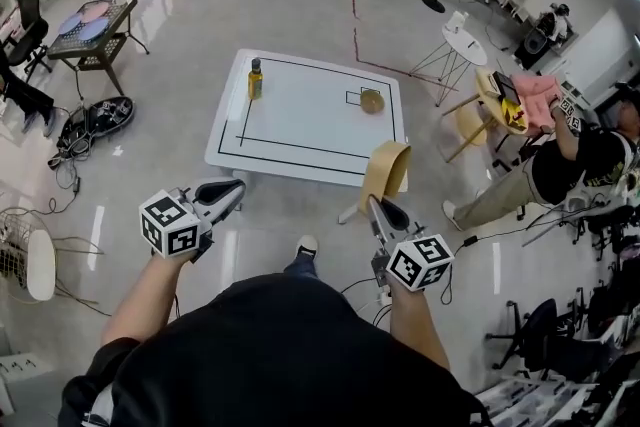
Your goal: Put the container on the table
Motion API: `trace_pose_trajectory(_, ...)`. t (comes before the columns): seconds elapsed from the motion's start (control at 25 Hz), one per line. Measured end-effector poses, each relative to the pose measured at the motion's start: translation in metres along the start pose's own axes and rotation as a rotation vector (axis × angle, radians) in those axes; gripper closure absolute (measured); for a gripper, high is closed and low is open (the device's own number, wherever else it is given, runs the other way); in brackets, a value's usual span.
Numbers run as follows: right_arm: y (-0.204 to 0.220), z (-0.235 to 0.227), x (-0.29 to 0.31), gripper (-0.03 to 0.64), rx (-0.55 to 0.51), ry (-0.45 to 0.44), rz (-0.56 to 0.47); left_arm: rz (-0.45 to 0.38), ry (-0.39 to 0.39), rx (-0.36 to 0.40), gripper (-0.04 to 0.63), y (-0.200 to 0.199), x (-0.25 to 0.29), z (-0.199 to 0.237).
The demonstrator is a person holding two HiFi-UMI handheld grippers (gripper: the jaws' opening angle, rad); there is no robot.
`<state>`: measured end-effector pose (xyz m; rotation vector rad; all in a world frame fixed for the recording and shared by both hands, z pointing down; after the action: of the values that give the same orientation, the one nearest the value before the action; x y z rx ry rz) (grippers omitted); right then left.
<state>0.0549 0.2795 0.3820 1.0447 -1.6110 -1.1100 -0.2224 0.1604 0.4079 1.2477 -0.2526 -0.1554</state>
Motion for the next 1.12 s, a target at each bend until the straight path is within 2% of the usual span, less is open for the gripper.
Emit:
trace_pose_trajectory(0.4, -0.009, -0.026, 0.035, 0.600, -0.002, -0.021, 0.016, -0.006, -0.025, 0.012, 0.574, -0.015, 0.024, 0.023)
trace_pose_trajectory(1.12, -0.006, -0.106, 0.098, 0.600, 0.020, -0.067, 0.072, 0.019, -0.074, -0.002, 0.574, -0.020, 0.097, 0.064)
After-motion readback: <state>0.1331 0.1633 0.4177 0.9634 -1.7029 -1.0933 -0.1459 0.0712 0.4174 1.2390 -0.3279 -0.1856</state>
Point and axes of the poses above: the fingertips, and each gripper's own axes: x forward along the fingers, z to its left, y out of its underside, the point moved 4 cm from there along -x, backward along the fingers, and after that the axes turned 5 degrees about -z, right-handed, at the moved point
